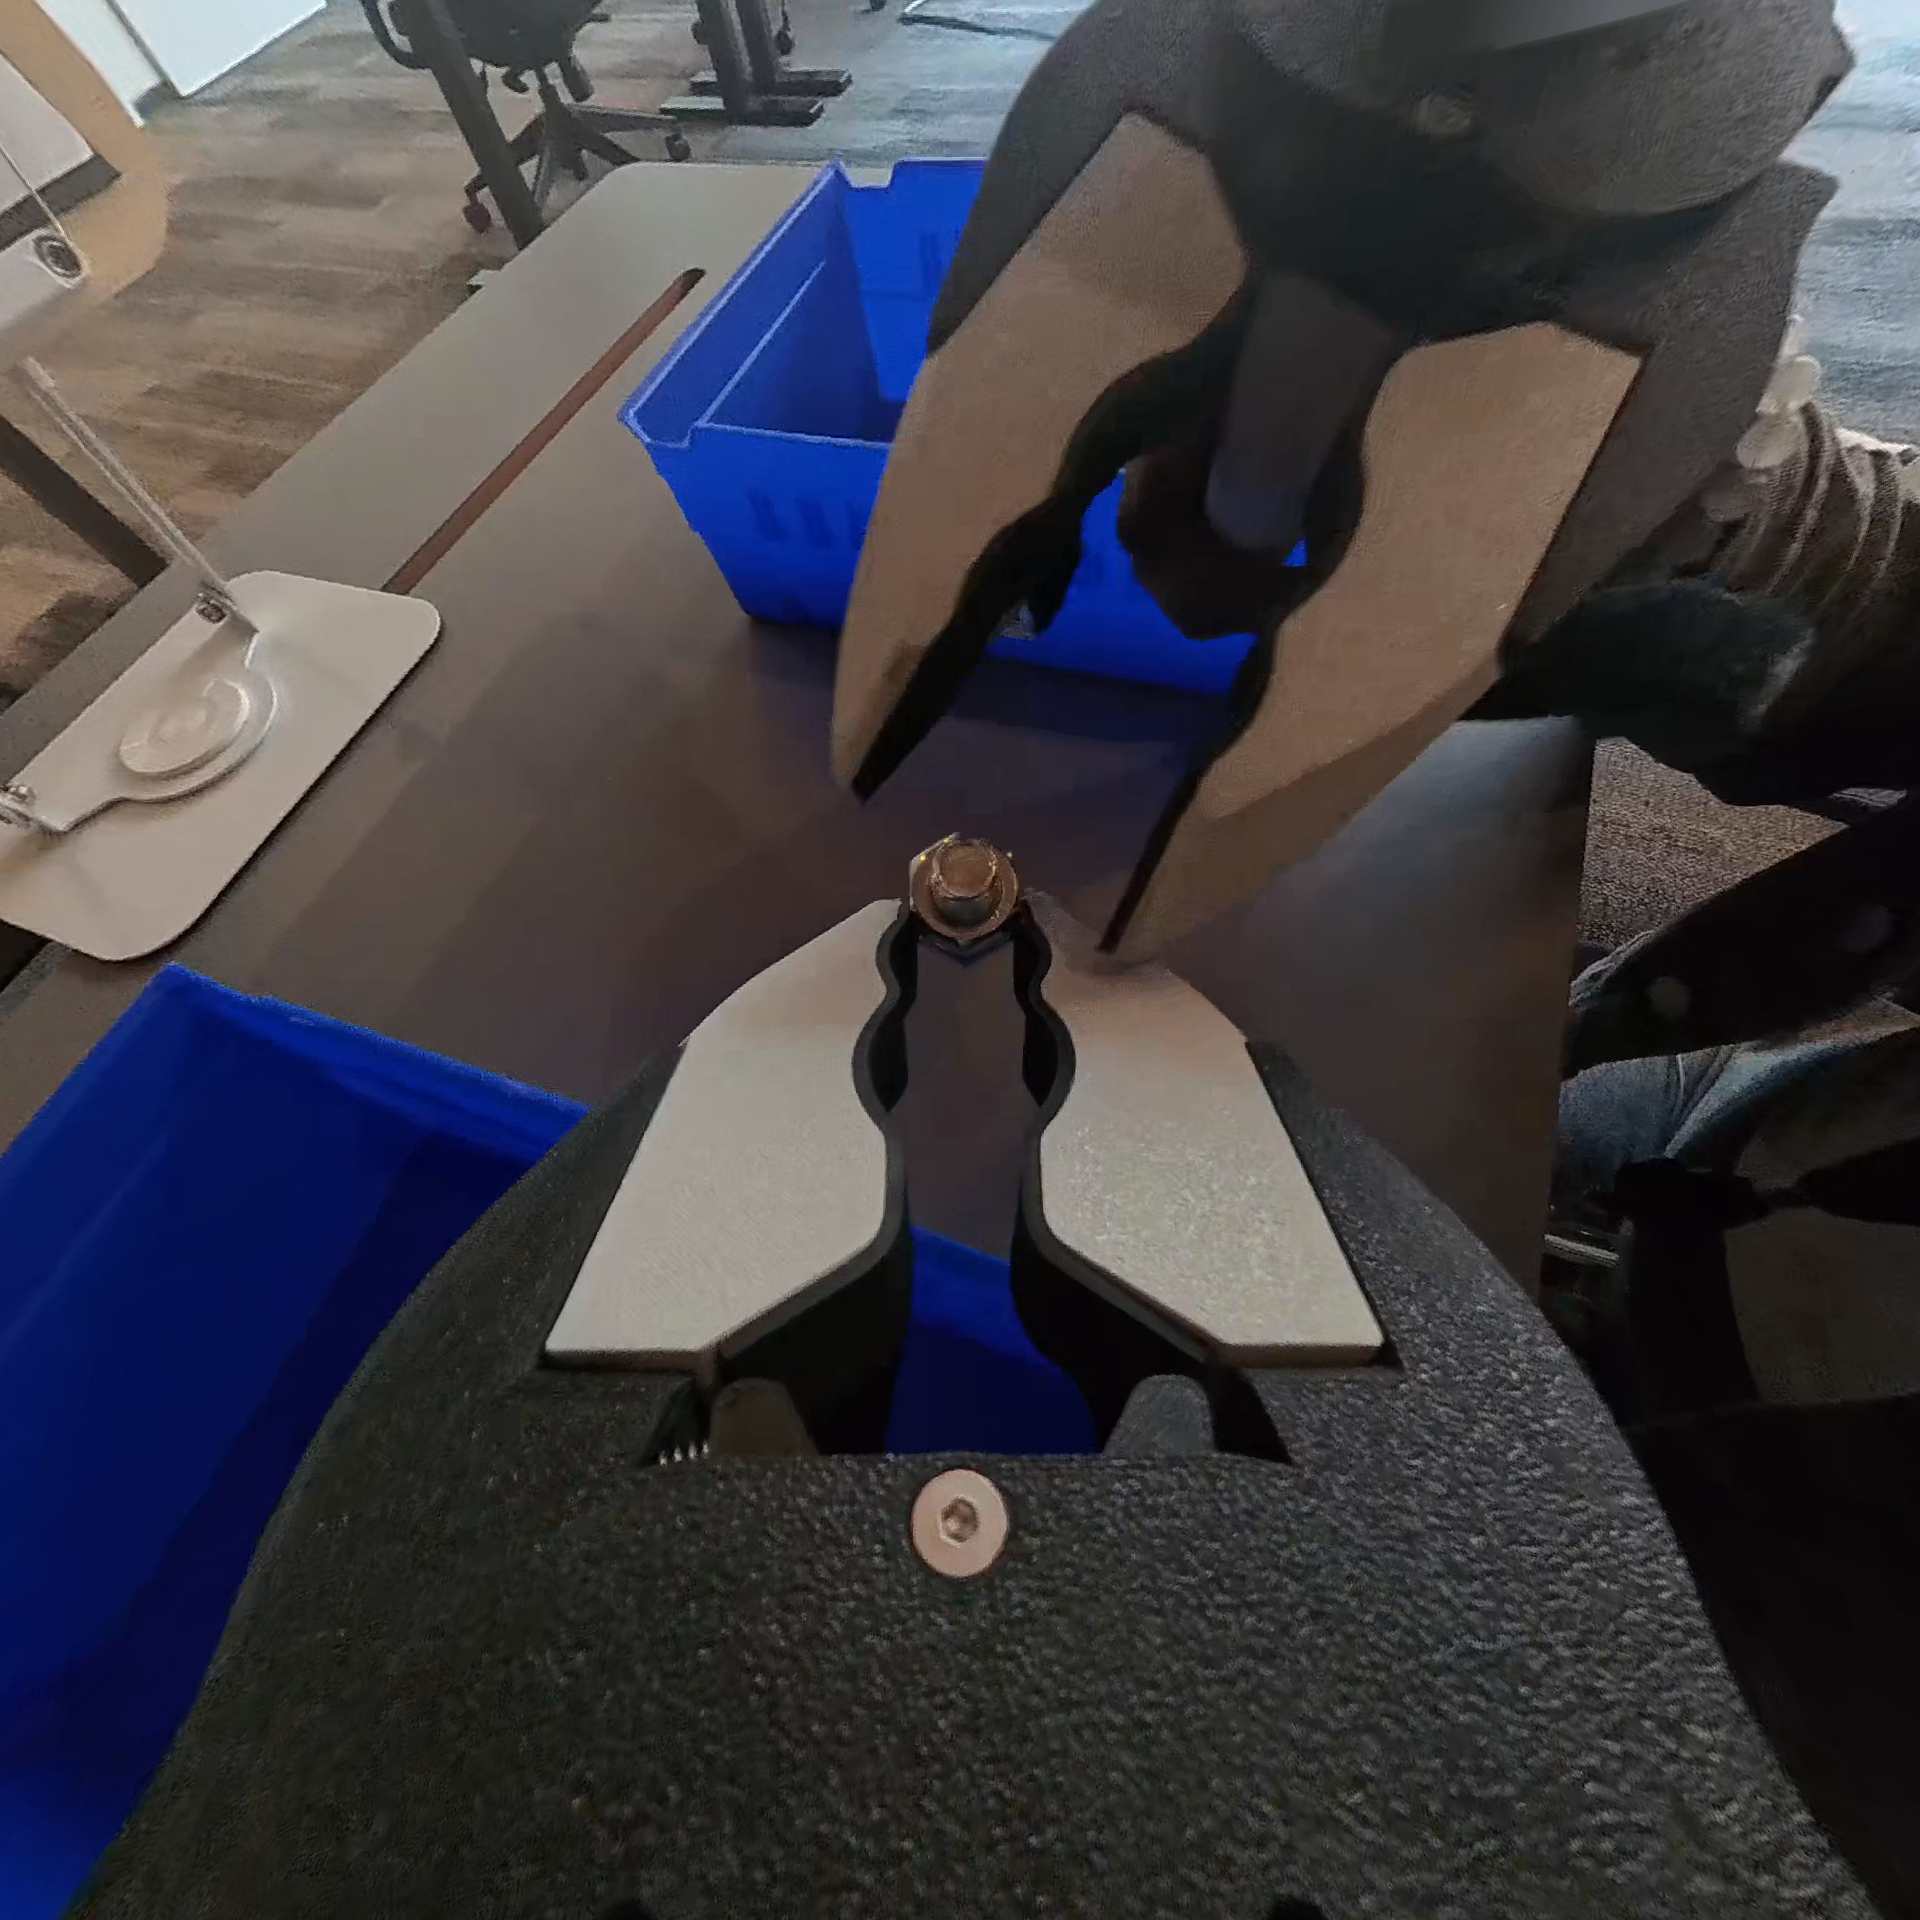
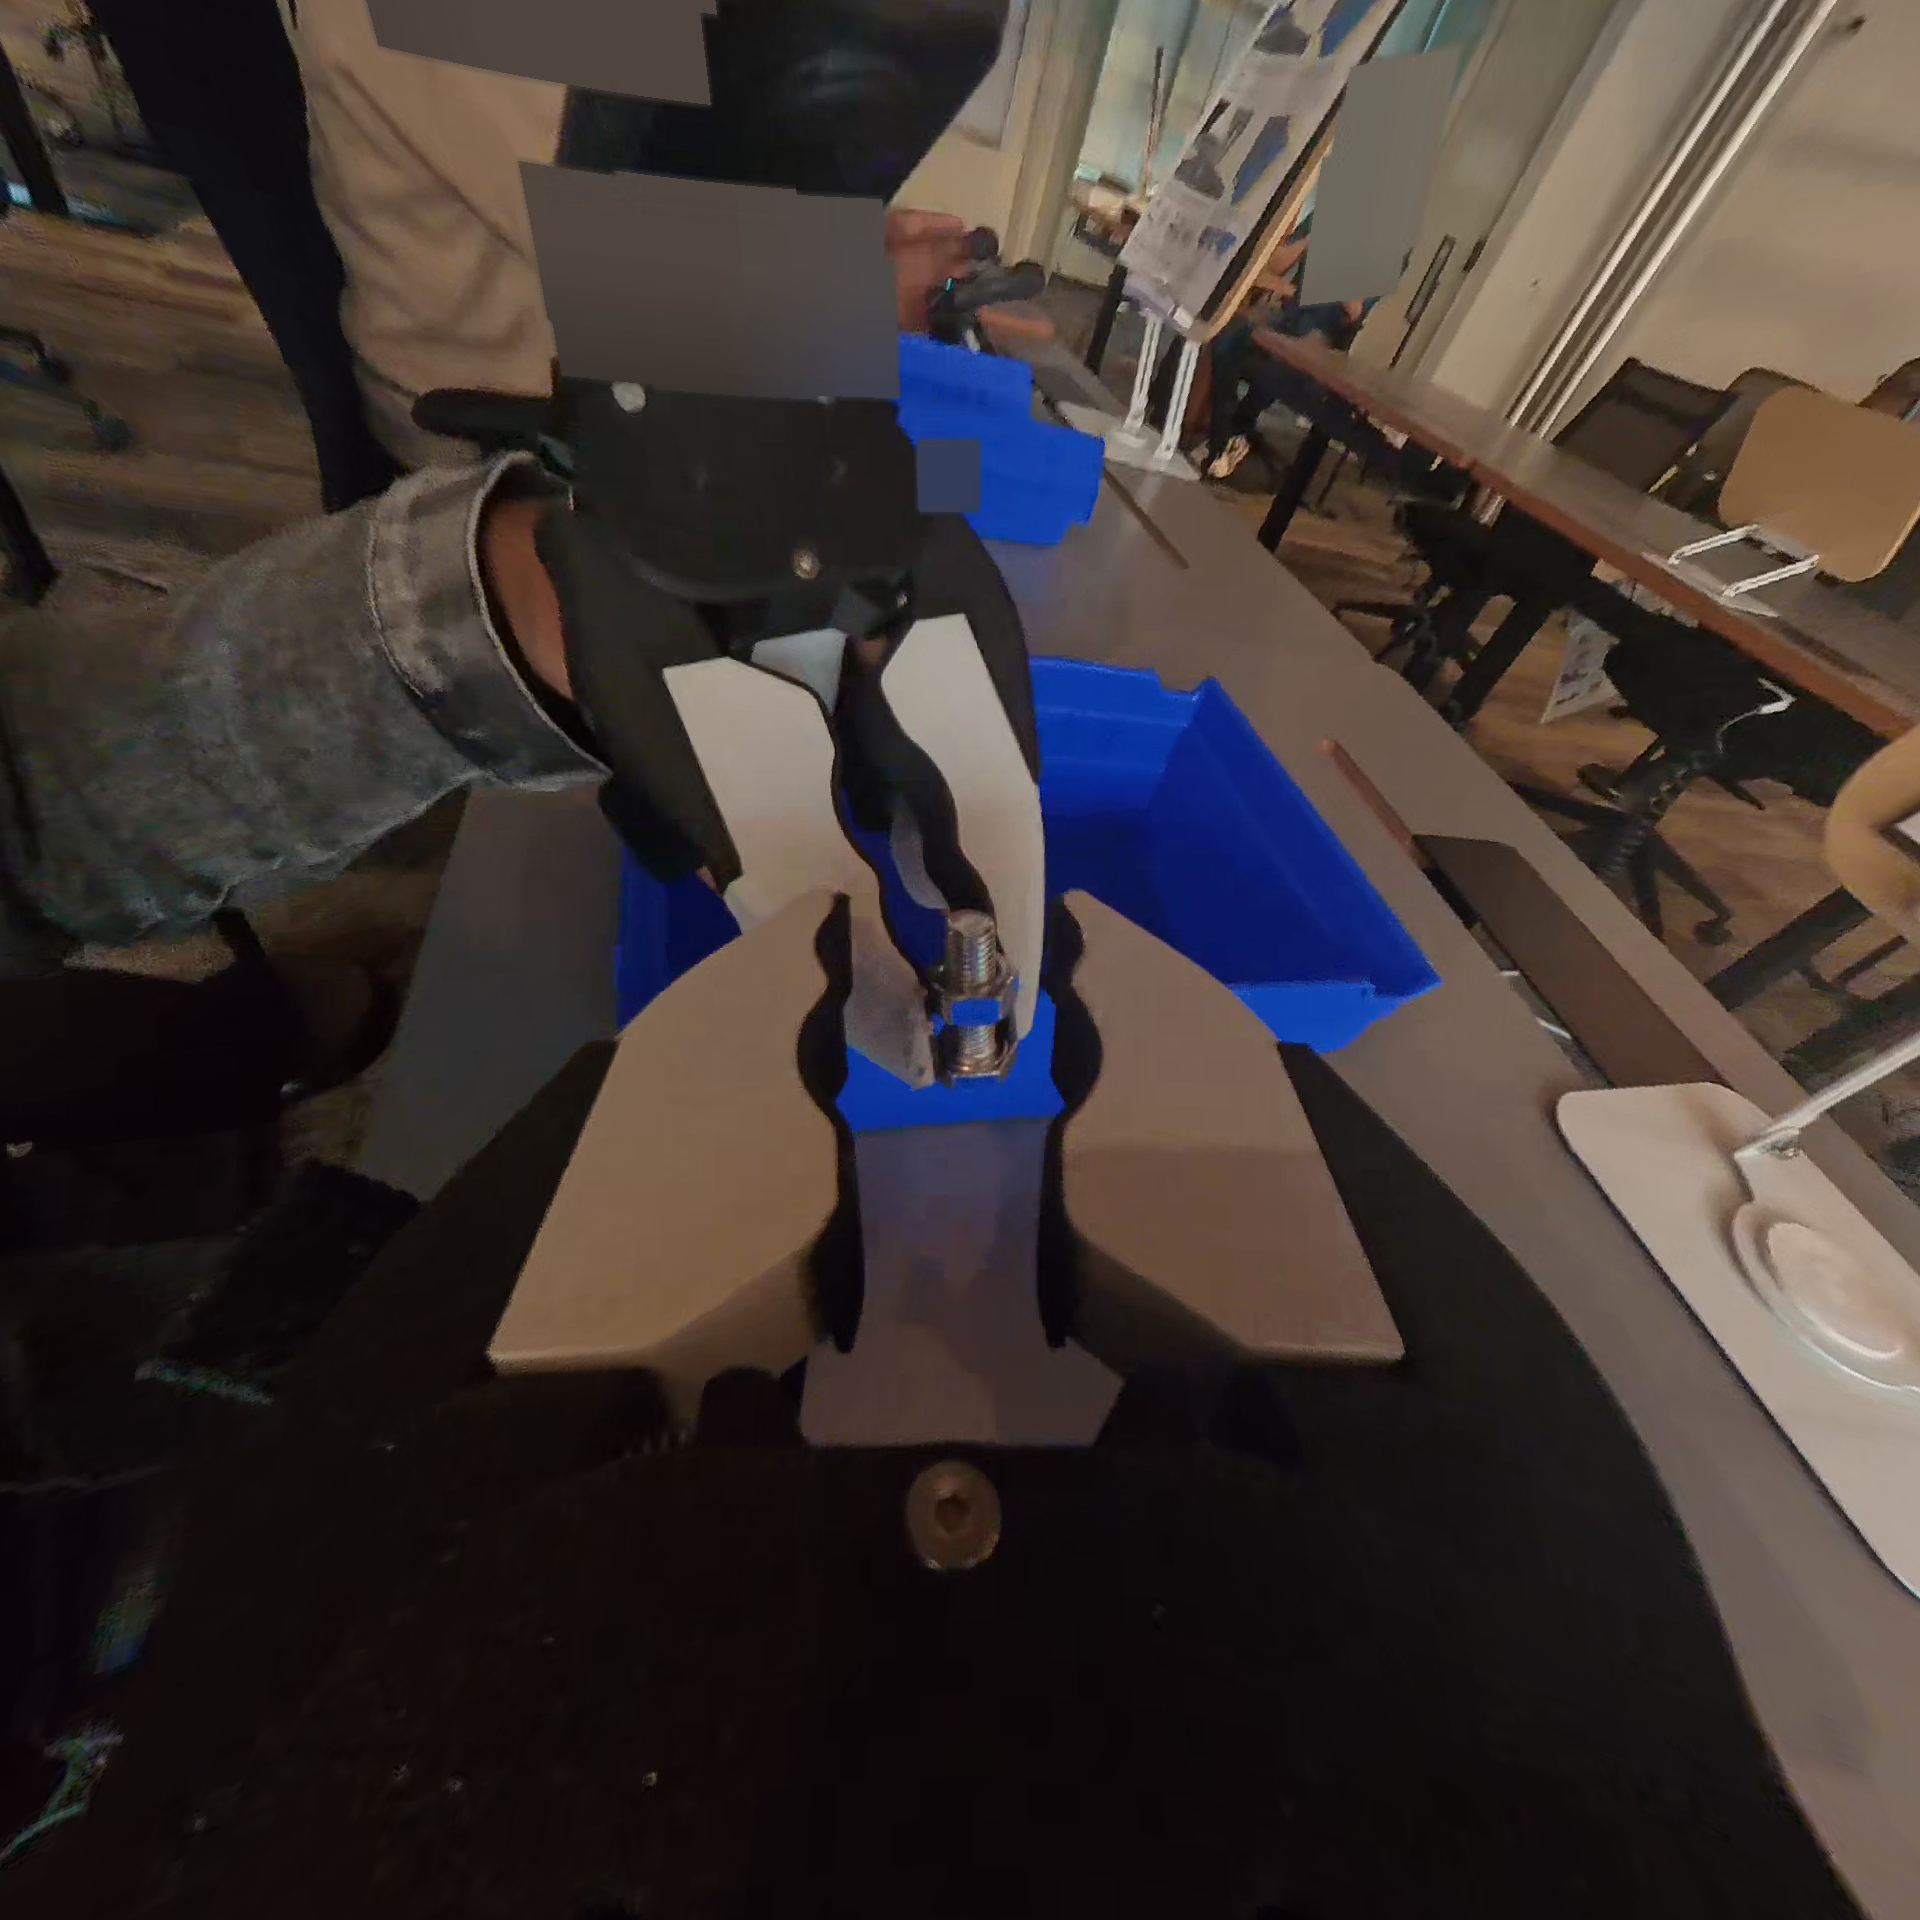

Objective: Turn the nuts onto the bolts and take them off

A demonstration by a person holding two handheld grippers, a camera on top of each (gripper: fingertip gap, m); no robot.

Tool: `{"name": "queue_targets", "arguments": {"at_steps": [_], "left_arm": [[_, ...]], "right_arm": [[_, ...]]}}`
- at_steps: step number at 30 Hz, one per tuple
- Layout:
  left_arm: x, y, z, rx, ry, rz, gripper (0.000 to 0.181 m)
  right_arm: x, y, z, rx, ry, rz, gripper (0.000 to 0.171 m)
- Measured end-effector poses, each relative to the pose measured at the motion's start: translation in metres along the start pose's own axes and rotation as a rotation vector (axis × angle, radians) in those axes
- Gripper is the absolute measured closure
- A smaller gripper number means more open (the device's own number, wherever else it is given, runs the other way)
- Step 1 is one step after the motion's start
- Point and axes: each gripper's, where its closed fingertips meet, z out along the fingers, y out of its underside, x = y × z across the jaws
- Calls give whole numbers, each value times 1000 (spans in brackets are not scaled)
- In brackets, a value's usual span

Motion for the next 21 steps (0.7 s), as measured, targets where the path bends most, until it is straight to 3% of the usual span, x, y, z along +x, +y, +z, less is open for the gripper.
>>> {"name": "queue_targets", "arguments": {"at_steps": [13, 17, 21], "left_arm": [[-9, 3, 1, 50, -4, -18, 163], [-19, -8, -2, 165, -25, -26, 161], [-28, 0, 8, 174, -57, -23, 138]], "right_arm": [[8, 12, 14, -42, 14, -15, 163], [20, 2, 13, 71, 35, 73, 163], [33, -12, 6, 230, 28, 223, 163]]}}
